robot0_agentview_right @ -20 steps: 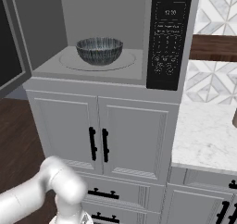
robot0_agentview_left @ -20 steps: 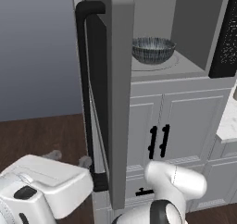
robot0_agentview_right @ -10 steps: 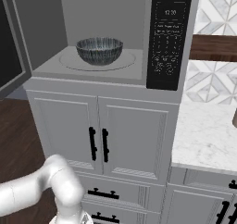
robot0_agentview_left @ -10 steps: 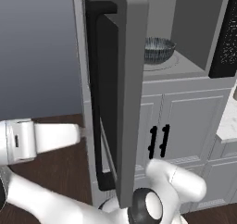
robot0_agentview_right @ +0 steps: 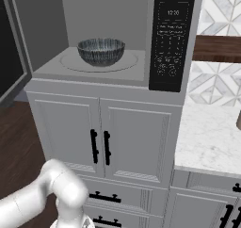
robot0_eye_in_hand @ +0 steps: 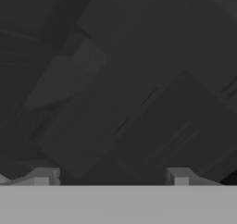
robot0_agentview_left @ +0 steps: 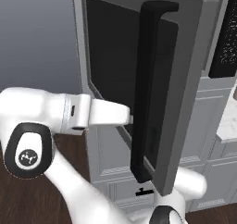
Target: Open the microwave, place the bowl with waffle inside the microwave, then close the microwave door and turn it on.
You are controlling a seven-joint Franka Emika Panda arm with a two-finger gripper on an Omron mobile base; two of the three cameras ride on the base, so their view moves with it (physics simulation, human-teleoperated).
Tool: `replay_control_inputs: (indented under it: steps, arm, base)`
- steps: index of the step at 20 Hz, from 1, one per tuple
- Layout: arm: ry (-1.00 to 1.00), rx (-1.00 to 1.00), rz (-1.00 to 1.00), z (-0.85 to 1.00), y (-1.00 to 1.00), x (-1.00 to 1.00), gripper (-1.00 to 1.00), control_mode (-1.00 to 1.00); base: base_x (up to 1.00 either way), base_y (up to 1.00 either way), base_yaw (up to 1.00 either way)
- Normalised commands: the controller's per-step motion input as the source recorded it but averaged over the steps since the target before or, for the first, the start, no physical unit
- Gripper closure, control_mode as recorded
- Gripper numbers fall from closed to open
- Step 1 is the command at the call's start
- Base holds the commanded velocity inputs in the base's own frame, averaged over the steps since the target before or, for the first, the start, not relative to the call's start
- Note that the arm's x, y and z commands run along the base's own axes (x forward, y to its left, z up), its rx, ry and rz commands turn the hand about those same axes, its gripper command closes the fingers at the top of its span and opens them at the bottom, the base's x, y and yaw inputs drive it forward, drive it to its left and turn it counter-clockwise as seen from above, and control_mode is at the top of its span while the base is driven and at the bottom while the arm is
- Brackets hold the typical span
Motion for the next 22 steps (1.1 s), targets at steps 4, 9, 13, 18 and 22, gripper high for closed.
replay_control_inputs:
  steps: [4, 9, 13, 18, 22]
  arm:
    - [0.01, 0.00, 0.13, -0.20, -1.00, 0.02, -1.00, -1.00]
    - [0.01, 0.00, 0.25, -0.27, -1.00, 0.16, -1.00, -1.00]
    - [0.00, 0.00, 0.29, -0.08, -1.00, 0.24, -1.00, -1.00]
    - [0.00, 0.01, 0.32, 0.00, -0.92, 0.34, -1.00, -1.00]
    - [0.00, 0.05, 0.27, 0.00, -0.51, 0.19, -1.00, -1.00]
  base:
    - [0.00, 0.00, 0.00]
    - [0.00, 0.00, 0.00]
    - [0.00, 0.00, 0.00]
    - [0.00, 0.00, 0.00]
    - [0.00, 0.00, 0.00]
